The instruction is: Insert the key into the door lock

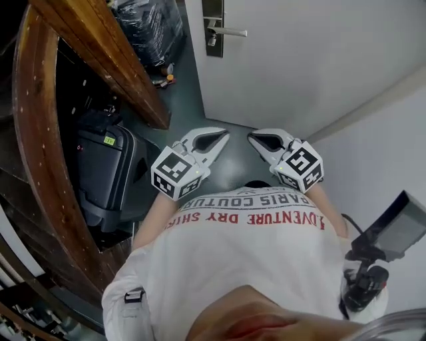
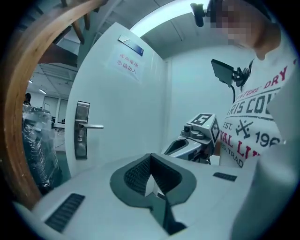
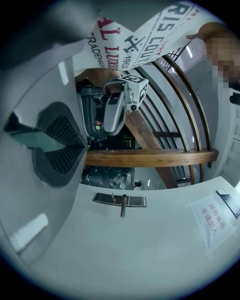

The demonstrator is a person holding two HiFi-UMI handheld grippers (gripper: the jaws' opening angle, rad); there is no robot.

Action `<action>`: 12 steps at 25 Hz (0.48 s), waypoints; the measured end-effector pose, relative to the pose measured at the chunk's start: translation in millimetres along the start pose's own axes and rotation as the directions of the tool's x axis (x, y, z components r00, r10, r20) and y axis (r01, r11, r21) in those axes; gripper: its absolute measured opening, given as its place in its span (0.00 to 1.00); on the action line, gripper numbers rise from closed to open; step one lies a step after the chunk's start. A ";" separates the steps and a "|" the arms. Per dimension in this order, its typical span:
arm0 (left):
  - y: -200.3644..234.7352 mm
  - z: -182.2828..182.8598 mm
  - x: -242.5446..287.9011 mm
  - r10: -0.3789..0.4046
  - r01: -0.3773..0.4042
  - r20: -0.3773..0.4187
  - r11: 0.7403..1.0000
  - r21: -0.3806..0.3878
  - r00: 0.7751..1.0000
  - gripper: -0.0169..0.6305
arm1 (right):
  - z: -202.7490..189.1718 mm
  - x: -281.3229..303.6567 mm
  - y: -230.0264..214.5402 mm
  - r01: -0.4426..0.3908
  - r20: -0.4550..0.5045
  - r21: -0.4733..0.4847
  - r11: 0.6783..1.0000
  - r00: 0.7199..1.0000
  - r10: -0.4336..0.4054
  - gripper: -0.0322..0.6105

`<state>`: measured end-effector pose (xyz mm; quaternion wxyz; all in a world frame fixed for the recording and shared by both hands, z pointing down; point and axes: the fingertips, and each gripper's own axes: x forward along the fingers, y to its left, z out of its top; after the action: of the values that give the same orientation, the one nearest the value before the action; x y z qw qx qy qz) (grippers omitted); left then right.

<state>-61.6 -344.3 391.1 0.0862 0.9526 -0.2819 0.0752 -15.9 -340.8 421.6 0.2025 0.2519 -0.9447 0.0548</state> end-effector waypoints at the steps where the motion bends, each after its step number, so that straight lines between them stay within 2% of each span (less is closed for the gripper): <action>1: -10.5 -1.0 -8.7 -0.004 0.004 0.002 1.000 -0.005 1.000 0.03 | -3.8 -4.3 14.3 -0.014 -0.013 -0.002 1.000 1.000 0.014 0.05; 4: -37.0 -1.2 -32.4 0.001 0.000 0.028 0.999 -0.042 1.000 0.03 | -7.3 -16.2 51.8 -0.053 -0.025 -0.014 0.998 0.998 0.053 0.05; 8: -84.7 -15.4 -55.4 0.017 -0.017 0.010 0.999 -0.027 1.000 0.03 | -16.5 -40.5 103.8 -0.091 -0.029 -0.027 0.995 0.995 0.091 0.05; 12: -170.8 -44.4 -66.8 -0.013 0.013 -0.011 1.000 -0.023 1.000 0.03 | -50.9 -105.4 158.9 -0.048 -0.020 -0.021 0.999 0.999 0.048 0.05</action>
<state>-27.3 -159.0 400.7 0.0991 0.9530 -0.2760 0.0766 6.4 -144.7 424.6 0.2131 0.2263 -0.9490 0.0519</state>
